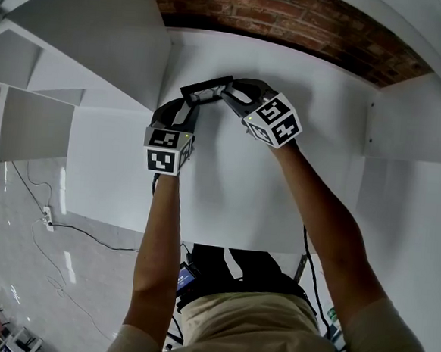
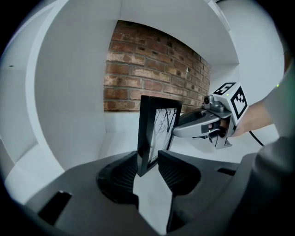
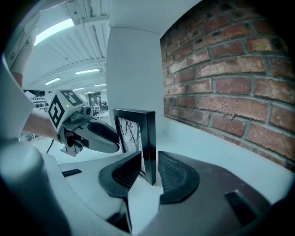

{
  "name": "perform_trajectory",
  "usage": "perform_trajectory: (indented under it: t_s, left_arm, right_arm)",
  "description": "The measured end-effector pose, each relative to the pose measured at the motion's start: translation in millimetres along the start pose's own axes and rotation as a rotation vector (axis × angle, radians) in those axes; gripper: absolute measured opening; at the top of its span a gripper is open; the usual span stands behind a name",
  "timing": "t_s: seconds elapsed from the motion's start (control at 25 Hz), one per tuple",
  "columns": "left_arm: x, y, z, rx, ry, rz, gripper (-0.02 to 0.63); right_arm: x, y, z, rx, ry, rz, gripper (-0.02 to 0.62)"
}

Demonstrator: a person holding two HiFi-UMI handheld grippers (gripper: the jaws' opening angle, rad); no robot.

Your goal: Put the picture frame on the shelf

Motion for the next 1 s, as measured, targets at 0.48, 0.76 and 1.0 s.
perform_trajectory:
  t_s: [0.48, 0.76, 1.0]
  left_arm:
    - [-52.4, -0.7, 6.0, 0.026, -0.009, 0.029, 0.12]
    - [-108.4, -19.4, 30.8, 0.069, -0.059, -0.003, 0.12]
    - [-166.4, -41.4, 59.5, 0.081, -0.117, -0.03, 0.118]
  right_arm:
    - [-25.9, 4.3, 1.9, 0.011, 0.001, -0.018, 0.095]
    - [-69.6, 24.3, 7.4, 0.05, 0.001, -0.06, 0.095]
    - [-114.2, 61.4, 32.7, 0.087, -0.047, -0.059, 0.095]
Point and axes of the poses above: the fingertips, and each gripper's own axes: x forward along the fingers, y to its left, z out of its top, the point moved 8 cm from there along -x, backward along the fingers, and after that the axes turned 2 degrees about z, right-handed, at the moved point
